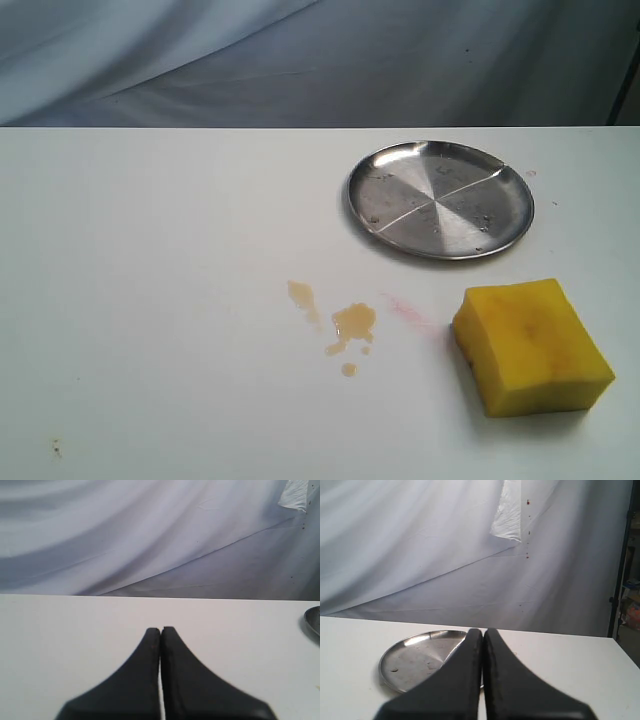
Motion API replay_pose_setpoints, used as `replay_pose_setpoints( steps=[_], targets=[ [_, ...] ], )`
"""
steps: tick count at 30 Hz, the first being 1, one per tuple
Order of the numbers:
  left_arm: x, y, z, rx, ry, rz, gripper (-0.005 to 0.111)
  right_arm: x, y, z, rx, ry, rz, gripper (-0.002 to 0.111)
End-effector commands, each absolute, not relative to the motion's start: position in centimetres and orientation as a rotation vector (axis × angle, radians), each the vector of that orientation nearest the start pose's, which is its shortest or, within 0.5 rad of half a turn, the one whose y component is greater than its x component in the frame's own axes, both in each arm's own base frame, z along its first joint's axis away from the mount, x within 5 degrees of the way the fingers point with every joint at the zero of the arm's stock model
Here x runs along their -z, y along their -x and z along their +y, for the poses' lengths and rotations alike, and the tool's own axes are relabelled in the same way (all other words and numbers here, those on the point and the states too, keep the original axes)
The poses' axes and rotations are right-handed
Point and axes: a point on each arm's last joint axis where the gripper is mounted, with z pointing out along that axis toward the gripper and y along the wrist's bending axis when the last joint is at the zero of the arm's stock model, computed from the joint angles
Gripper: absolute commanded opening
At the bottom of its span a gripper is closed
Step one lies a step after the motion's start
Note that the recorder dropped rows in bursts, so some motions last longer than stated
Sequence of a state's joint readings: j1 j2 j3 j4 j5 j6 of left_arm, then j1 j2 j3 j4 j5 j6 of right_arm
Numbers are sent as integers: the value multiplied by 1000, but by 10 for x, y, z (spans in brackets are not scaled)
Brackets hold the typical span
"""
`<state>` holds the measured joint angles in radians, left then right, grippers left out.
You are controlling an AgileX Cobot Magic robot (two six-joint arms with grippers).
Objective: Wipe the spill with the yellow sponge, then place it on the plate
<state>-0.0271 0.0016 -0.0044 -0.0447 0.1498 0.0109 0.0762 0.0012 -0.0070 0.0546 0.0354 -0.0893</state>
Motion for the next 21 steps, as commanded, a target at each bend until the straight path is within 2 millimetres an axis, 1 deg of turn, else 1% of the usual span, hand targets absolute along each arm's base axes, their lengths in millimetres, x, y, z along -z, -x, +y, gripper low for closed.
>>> replay_pose_setpoints(
  steps=[1,5,12,21],
  targets=[
    [-200,-56,-2,54,1,1629,1,-213,-56,4,-64,53,1510,0],
    [-200,-56,-2,54,1,1629,1,-218,-55,4,-62,47,1459,0],
    [-200,-56,-2,52,0,1629,1,-243,-49,1,-47,15,1178,0],
    [-200,-56,-2,54,1,1629,1,-283,-37,0,-52,14,1080,0]
  ],
)
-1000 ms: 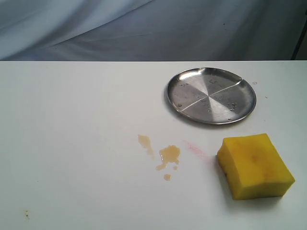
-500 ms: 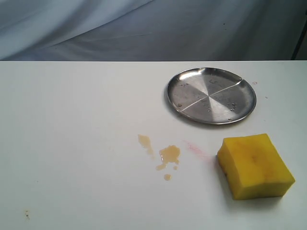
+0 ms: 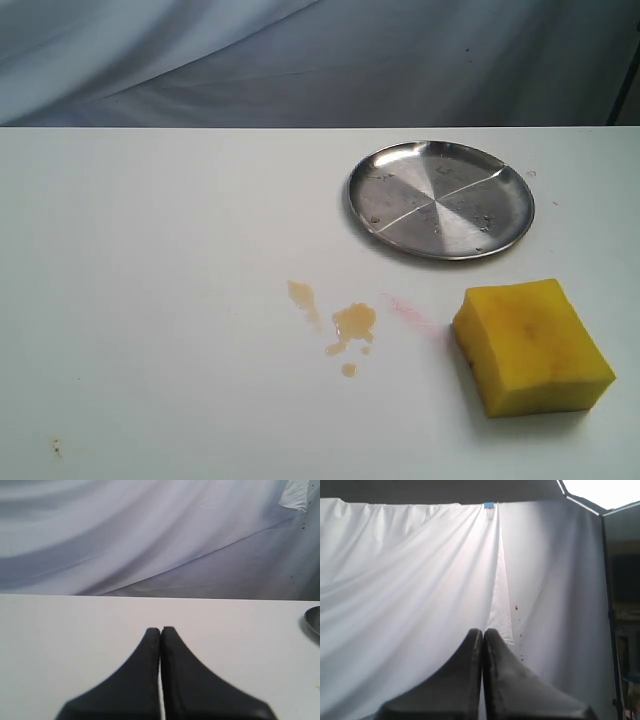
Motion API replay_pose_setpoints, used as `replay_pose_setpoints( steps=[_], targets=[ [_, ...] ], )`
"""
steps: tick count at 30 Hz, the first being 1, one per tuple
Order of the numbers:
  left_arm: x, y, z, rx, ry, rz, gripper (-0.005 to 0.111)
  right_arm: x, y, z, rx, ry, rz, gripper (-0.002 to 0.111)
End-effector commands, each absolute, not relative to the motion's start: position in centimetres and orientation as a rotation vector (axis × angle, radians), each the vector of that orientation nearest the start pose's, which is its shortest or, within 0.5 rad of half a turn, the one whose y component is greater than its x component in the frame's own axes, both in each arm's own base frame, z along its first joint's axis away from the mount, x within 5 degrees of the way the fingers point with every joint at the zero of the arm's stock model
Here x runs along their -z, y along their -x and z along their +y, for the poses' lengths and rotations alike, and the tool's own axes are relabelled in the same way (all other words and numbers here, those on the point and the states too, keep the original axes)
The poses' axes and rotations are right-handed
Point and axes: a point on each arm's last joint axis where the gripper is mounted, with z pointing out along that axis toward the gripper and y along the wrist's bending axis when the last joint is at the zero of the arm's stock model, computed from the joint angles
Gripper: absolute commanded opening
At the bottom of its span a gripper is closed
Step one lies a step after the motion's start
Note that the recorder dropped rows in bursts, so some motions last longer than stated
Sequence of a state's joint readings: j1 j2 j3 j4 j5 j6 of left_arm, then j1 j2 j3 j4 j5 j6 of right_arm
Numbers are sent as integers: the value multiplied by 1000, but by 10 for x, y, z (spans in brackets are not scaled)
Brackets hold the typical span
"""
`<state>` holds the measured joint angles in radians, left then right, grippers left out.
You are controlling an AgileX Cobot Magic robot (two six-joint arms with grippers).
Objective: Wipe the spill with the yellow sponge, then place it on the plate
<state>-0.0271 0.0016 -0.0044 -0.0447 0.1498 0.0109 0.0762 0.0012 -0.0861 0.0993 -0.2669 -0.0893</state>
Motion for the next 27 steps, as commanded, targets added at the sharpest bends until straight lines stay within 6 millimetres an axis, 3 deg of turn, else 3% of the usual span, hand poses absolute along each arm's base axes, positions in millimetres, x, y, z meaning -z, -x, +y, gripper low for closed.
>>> replay_pose_setpoints(
  steps=[1,8,18,23,27],
  targets=[
    [-200,-56,-2,54,1,1629,1,-287,-36,0,-53,15,1080,0],
    [-200,-56,-2,54,1,1629,1,-317,-33,1,-56,34,1145,0],
    [-200,-56,-2,54,1,1629,1,-360,-68,13,-135,149,1532,0],
    [-200,-56,-2,54,1,1629,1,-362,-94,24,-170,238,1838,0],
    [-200,-56,-2,54,1,1629,1,-343,-134,35,-211,232,2208,0]
  ],
)
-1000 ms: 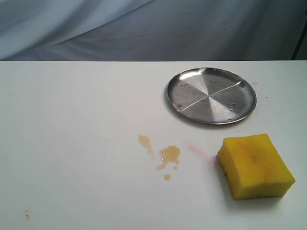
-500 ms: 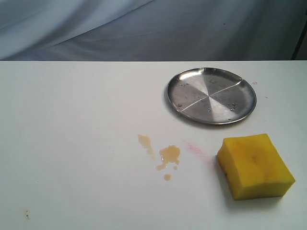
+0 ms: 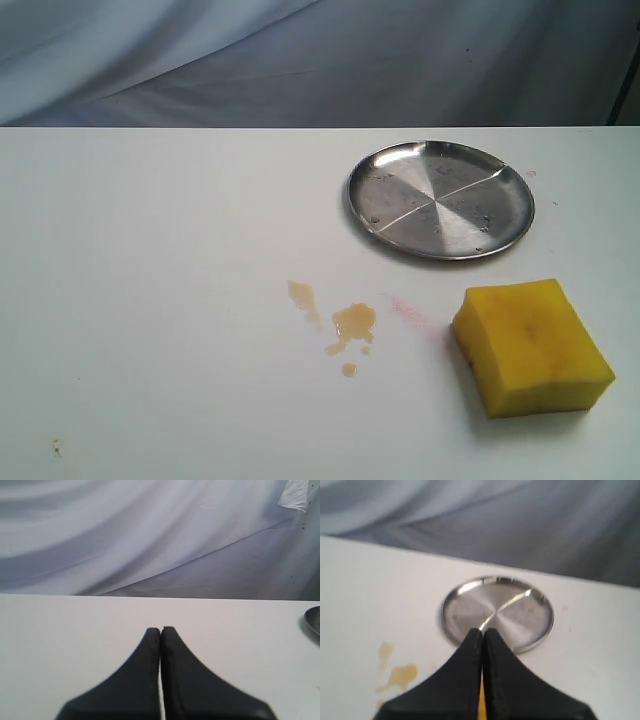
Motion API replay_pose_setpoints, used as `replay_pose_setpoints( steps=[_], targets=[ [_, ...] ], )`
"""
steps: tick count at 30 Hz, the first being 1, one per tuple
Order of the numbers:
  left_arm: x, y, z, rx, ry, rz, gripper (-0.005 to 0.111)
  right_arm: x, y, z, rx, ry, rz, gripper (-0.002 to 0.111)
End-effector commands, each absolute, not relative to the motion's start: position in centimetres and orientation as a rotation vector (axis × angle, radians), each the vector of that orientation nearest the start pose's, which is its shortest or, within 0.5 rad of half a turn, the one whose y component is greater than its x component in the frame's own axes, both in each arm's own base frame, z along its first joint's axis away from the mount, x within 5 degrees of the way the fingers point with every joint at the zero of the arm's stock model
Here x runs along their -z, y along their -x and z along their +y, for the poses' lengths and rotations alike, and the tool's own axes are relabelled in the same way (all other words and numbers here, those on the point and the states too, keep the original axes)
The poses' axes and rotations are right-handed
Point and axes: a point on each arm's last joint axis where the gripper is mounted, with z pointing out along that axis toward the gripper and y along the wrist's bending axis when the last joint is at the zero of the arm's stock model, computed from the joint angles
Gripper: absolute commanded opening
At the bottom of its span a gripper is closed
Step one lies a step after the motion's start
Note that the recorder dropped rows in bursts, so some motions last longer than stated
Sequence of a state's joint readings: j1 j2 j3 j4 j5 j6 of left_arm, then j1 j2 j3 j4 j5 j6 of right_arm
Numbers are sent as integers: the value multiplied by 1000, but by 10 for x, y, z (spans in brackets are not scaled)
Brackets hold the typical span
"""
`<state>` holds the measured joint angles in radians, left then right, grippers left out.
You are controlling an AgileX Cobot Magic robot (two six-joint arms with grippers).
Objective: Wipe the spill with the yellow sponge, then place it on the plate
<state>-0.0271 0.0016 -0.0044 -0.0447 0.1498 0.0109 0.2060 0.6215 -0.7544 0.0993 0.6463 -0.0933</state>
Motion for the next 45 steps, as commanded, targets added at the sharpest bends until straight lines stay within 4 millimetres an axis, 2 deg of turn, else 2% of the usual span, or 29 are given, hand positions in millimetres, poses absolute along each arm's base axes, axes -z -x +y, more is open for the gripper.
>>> replay_pose_setpoints(
  steps=[1,3,4,7,8,10,11,18,26,29,45],
  targets=[
    [-200,-56,-2,54,1,1629,1,-335,-145,37,-217,214,2274,0],
    [-200,-56,-2,52,0,1629,1,-320,-163,41,-215,202,2378,1],
    [-200,-56,-2,52,0,1629,1,-314,-169,43,-211,204,2418,6],
    [-200,-56,-2,52,0,1629,1,-298,-182,45,-202,207,2500,33],
    [-200,-56,-2,52,0,1629,1,-292,-185,46,-194,211,2532,47],
    [-200,-56,-2,52,0,1629,1,-280,-193,48,-189,212,2592,65],
    [-200,-56,-2,54,1,1629,1,-274,-197,48,-186,213,2620,68],
    [-200,-56,-2,54,1,1629,1,-240,-226,45,-144,169,2722,68],
    [-200,-56,-2,52,0,1629,1,-219,-244,42,-144,117,2747,68],
    [-200,-56,-2,52,0,1629,1,-199,-255,44,-131,133,2793,68],
    [-200,-56,-2,52,0,1629,1,-156,-271,45,-113,131,2882,68]
  ],
)
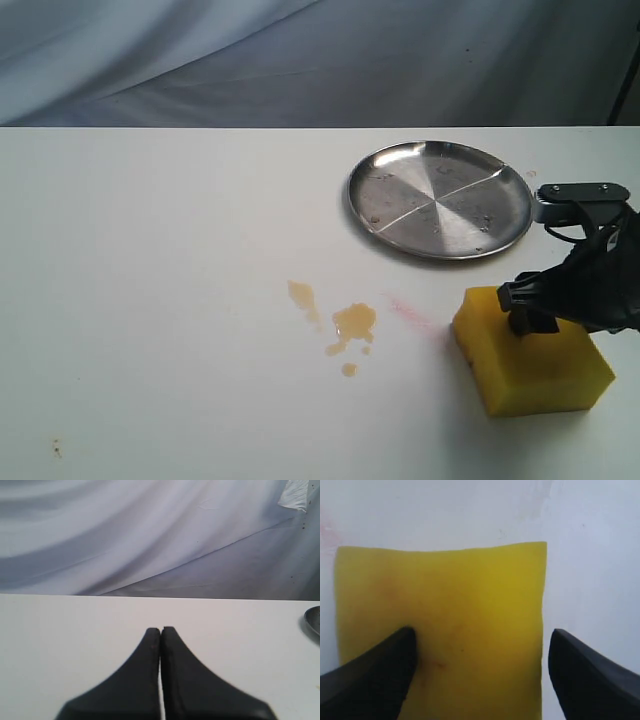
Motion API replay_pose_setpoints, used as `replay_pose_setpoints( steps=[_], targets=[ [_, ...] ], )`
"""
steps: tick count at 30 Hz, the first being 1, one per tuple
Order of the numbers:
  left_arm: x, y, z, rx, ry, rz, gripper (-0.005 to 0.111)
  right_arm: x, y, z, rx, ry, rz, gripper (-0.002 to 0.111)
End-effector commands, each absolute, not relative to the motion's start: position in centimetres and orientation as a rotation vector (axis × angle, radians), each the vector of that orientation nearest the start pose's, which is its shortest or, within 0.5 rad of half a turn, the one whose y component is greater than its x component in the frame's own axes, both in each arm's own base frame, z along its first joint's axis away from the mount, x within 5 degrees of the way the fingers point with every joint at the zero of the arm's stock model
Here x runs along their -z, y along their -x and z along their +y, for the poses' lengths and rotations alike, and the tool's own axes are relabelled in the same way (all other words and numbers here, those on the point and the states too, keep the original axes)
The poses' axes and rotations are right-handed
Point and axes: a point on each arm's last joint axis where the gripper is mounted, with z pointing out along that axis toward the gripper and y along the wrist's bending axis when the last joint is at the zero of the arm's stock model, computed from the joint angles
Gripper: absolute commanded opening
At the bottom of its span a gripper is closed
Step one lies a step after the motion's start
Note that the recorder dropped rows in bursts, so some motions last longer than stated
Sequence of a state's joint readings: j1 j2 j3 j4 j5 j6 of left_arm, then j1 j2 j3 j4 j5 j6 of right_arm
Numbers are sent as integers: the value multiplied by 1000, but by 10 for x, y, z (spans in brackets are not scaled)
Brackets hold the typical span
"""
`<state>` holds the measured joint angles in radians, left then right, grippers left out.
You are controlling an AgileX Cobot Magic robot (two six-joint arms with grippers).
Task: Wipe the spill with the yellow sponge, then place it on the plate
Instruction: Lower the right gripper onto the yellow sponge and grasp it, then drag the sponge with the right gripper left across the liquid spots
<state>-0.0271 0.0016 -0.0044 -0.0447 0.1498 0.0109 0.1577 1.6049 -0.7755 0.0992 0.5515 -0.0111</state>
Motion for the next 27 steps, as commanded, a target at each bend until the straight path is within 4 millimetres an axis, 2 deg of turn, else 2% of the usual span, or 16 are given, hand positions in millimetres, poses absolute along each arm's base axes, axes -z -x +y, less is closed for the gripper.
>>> replay_pose_setpoints(
  steps=[1,5,12,15,22,27],
  targets=[
    [-200,-56,-2,52,0,1629,1,-155,-271,45,-112,131,2886,67],
    [-200,-56,-2,52,0,1629,1,-155,-271,45,-113,128,2888,56],
    [-200,-56,-2,54,1,1629,1,-154,-269,46,-133,105,2912,13],
    [-200,-56,-2,54,1,1629,1,-154,-269,48,-160,74,2909,0],
    [-200,-56,-2,54,1,1629,1,-156,-270,55,-276,22,2890,0],
    [-200,-56,-2,54,1,1629,1,-158,-273,69,-339,23,2836,0]
  ],
)
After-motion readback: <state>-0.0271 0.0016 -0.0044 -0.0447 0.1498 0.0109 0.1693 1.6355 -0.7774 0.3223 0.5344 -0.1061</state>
